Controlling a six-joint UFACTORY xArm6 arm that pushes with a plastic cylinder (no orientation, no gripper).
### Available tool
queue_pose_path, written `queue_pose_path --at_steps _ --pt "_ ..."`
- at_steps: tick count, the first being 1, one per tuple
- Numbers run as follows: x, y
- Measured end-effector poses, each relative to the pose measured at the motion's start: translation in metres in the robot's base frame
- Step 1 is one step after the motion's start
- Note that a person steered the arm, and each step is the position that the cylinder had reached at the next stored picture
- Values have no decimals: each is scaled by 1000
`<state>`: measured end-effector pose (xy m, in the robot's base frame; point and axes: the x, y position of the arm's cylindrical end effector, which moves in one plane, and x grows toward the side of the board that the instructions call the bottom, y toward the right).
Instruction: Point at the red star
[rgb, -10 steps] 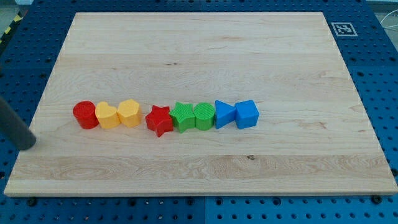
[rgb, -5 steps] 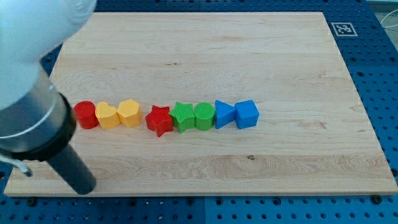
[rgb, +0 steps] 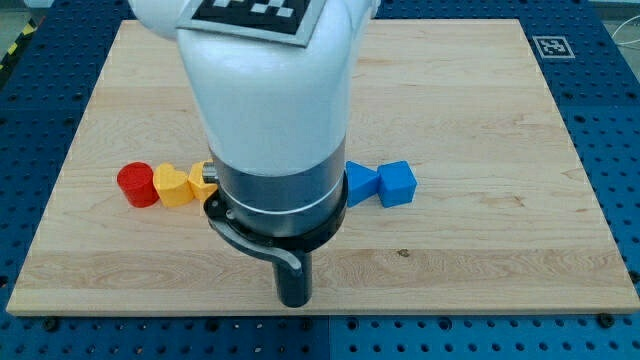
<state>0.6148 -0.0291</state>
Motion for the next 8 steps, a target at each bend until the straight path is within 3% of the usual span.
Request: queue_pose_path --at_steps 3,8 --pt "-38 -8" --pt "-65 -24"
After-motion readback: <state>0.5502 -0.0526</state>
